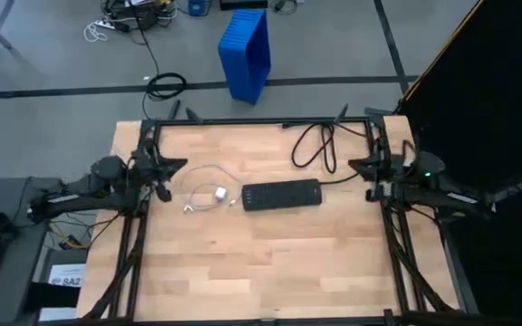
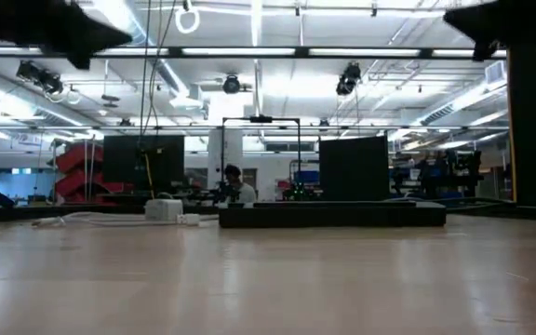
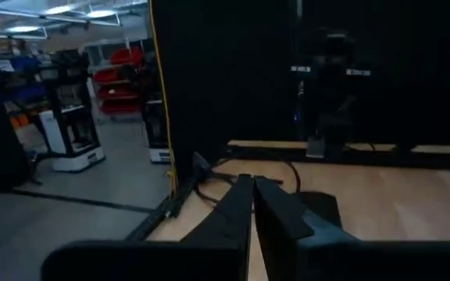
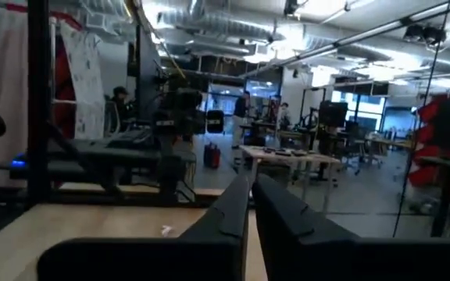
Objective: Insert USB
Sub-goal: Return to Home Position
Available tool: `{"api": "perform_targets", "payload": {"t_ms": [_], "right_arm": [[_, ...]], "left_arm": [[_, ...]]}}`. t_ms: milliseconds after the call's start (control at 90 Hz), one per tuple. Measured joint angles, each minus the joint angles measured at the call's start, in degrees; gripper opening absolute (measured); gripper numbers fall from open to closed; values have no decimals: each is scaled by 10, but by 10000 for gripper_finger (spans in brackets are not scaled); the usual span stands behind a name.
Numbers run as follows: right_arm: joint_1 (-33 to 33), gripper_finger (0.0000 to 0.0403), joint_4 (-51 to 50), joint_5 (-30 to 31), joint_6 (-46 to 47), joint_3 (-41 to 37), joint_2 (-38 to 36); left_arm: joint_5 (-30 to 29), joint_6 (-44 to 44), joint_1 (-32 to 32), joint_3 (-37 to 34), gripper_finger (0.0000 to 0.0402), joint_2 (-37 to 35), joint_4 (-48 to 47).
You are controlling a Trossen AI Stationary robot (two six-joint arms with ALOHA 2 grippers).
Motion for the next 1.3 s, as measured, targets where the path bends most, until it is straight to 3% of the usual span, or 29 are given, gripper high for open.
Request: {"api": "perform_targets", "payload": {"t_ms": [133, 389, 711, 856, 1300], "right_arm": [[-1, 0, 66, 9, 0, -87, 5], [-1, 0, 38, 10, 1, -88, 9], [-2, 0, 17, 37, -11, -88, 10], [-2, 0, 19, 69, -18, -88, 10], [-2, 0, 52, 67, -1, -89, 10]], "left_arm": [[15, -4, 0, -55, 0, -12, 48], [30, -22, 0, -161, 0, -12, 166], [24, -48, 0, -160, 0, -5, 162], [-5, -6, 0, -160, 0, -3, 144], [-23, -3, 0, -160, 0, 0, 124]]}}
